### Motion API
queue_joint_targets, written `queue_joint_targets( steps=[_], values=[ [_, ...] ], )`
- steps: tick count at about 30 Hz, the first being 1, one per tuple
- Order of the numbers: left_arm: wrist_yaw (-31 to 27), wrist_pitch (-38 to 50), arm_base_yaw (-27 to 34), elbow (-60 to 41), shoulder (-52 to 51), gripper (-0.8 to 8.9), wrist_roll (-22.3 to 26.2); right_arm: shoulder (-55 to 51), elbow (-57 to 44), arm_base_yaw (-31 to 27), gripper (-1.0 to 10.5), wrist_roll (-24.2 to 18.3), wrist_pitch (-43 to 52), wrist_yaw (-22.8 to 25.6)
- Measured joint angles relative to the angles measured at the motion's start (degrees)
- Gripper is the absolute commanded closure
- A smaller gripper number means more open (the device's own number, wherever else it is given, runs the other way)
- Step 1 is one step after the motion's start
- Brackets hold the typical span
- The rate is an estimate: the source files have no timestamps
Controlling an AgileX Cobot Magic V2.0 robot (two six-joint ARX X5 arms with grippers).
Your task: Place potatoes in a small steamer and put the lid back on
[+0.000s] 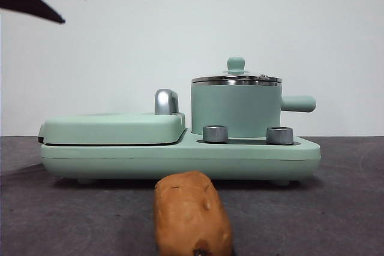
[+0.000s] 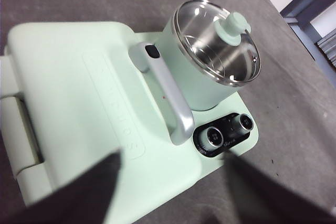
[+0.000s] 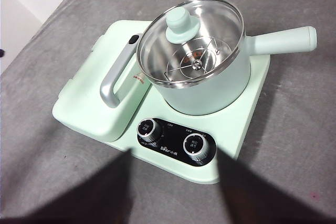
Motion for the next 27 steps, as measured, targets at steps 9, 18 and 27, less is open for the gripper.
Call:
queue_joint_targets(
  steps=[9,18,27],
  values=[
    [0.0,2.6,-6.2,2.5,5.9,3.37,-4.8,0.0,0.0,0.0,4.8,0.0,-1.1,0.0],
    [-4.4,-4.0,-18.2,23.6,23.5,2.82,-3.6,0.0,0.0,0.0,4.8,0.0,-3.3,-0.1],
    [-15.5,-14.2,-26.0,54.0,45.9,2.84,0.8,0.0,0.0,0.0,4.8,0.0,-3.4,-0.5]
  ],
)
